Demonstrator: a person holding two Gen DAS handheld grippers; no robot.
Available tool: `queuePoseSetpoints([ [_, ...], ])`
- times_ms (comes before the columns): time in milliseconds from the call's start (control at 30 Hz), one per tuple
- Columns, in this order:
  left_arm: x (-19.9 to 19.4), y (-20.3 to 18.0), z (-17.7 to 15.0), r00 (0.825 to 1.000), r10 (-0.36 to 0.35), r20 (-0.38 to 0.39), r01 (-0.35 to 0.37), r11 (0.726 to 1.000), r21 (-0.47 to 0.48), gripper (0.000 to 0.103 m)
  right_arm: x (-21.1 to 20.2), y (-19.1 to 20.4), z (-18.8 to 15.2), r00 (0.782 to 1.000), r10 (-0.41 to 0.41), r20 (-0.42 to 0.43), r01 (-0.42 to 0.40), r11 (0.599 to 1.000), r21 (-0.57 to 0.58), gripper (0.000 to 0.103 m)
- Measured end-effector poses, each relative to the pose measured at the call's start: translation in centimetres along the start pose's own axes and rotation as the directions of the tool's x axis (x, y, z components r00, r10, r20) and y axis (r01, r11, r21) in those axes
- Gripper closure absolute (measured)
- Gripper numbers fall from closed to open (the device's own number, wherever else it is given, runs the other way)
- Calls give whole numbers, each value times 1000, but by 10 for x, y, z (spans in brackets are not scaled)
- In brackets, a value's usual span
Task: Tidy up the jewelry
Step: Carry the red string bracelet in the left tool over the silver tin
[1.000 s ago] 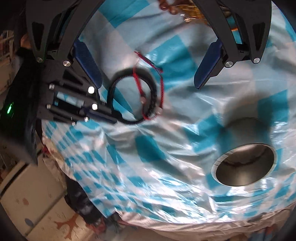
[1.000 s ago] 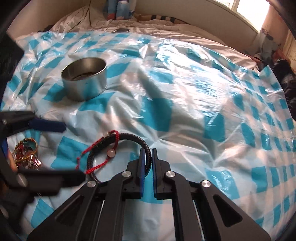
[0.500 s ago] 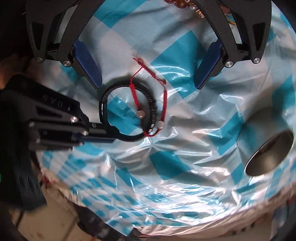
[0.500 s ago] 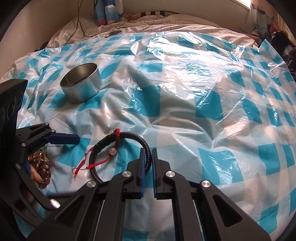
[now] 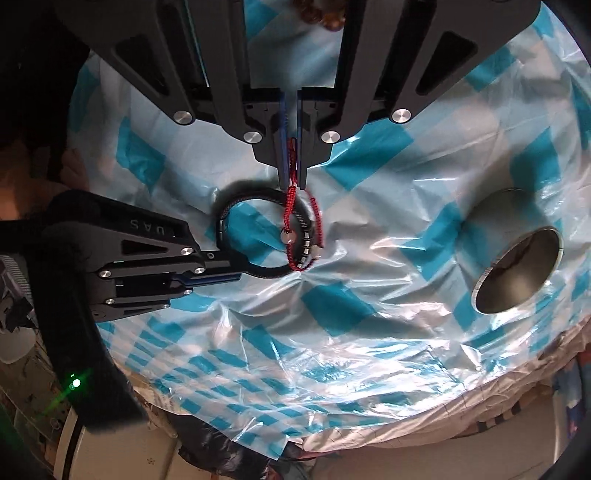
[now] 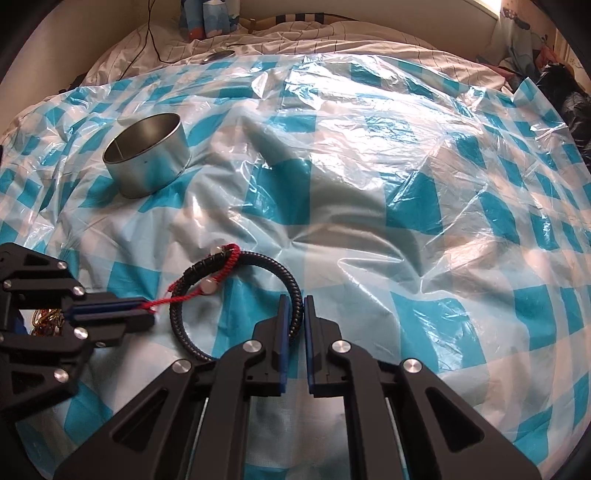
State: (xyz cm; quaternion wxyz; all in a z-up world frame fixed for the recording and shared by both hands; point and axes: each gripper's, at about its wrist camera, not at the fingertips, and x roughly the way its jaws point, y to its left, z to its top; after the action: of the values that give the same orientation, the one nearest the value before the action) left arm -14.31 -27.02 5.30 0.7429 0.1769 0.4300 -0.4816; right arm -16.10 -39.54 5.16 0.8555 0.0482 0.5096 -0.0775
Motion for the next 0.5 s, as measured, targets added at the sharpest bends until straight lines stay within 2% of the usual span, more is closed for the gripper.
queuePoseSetpoints([
  [167,-29,16,1,998,39,56,-38,999,-25,100,1,-8,0,999,32,-8,-31,999,38,94],
  [200,-35,21,0,997,45,67,-43,998,-39,100,3,-11,0,999,40,-16,-39,998,58,78],
  [233,-44,28,-2,995,56,80,-51,997,-61,100,5,-11,0,999,40,-23,-39,997,63,50],
  [267,-48,34,-3,994,65,85,-59,995,-76,100,6,-9,0,999,40,-21,-39,998,56,43],
  [300,-52,39,-6,993,76,87,-68,994,-91,100,7,-5,0,999,33,-22,-32,999,37,43],
  [367,-59,52,-13,992,97,81,-87,989,-123,100,9,3,0,998,57,-26,-56,998,16,46],
  [433,-60,60,-18,991,110,70,-99,984,-144,100,9,5,1,997,76,-25,-75,997,28,85],
  [467,-61,64,-22,991,118,65,-107,983,-152,100,6,4,3,995,99,-11,-98,994,47,94],
  [500,-64,67,-24,991,120,64,-108,980,-165,100,3,3,4,993,120,6,-120,991,65,95],
])
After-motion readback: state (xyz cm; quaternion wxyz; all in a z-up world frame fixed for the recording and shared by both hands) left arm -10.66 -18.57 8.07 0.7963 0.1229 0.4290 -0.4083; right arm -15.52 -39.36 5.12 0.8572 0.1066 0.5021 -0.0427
